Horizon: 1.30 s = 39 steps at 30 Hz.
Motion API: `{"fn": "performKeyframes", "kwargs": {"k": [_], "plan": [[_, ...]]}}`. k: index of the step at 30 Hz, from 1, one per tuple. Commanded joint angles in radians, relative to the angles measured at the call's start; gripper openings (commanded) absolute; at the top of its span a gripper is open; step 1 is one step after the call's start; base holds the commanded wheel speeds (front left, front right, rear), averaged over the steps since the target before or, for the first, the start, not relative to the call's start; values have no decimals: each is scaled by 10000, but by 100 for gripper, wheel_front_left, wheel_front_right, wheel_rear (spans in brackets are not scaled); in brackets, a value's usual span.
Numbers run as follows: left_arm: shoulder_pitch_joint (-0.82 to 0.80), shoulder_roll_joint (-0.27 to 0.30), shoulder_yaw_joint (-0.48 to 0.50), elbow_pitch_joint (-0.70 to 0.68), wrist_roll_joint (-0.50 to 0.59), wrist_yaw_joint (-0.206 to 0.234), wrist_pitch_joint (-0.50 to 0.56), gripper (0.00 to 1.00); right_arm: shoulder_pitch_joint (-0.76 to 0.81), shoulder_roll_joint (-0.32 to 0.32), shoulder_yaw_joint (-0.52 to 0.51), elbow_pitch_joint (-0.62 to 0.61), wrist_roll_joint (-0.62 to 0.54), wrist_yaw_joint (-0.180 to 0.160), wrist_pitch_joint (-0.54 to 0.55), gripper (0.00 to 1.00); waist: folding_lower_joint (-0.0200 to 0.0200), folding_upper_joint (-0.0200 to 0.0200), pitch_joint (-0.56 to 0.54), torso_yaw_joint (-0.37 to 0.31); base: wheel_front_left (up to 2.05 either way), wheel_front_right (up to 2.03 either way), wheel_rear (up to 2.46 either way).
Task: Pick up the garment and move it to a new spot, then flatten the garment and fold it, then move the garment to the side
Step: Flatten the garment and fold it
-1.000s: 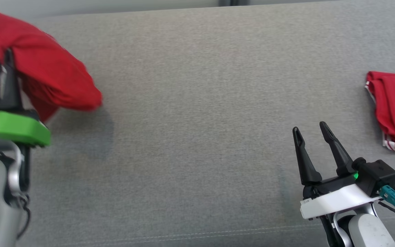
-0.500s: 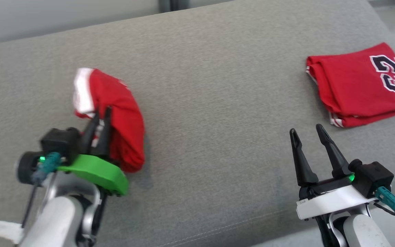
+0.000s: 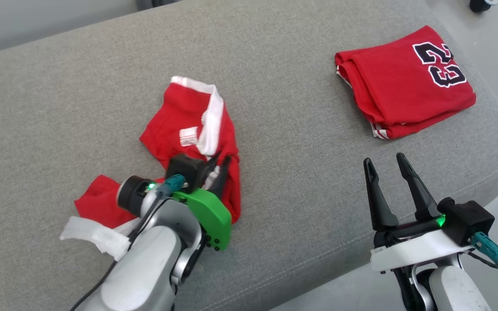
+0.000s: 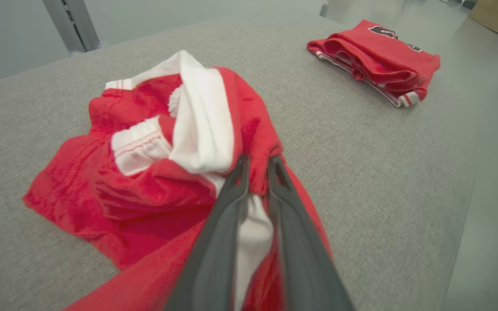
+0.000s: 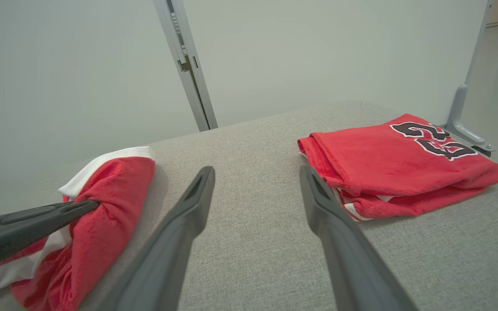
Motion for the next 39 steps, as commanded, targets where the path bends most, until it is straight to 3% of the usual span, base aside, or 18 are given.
{"fn": "performKeyframes", "kwargs": {"k": [1,5,11,19,30,34,39], "plan": [[-298,-141,-159,270,117,-186,-191,100,-127,8,-33,39,71,-12,-46,100,1,-1,221,-161,0,0,0],[-655,-489,-625,562,356,-687,-916,100,-66,2,-241,50,-39,-11,-91,100,1,-1,245,179,0,0,0],[-529,-567,-585,-175,216,-769,-1709,100,-144,-120,-497,-110,-155,-11,-65,100,1,-1,1,856,0,0,0],[-156,47,183,-1466,296,34,-2201,100,-281,-288,-692,-333,-261,-11,97,100,1,-1,-196,1689,0,0,0],[1187,979,2502,-2700,-315,1485,-3212,100,-138,-450,-910,-256,-391,-11,277,100,1,-1,-826,2633,0,0,0],[1899,1131,3209,-2868,-521,1605,-3389,100,1,-415,-850,-238,-445,-11,372,100,1,-1,-1138,2844,0,0,0],[2761,1273,3841,-3026,-383,1318,-3472,100,212,-444,-785,-221,-466,-11,506,100,1,-1,-1497,3012,0,0,0]]}}
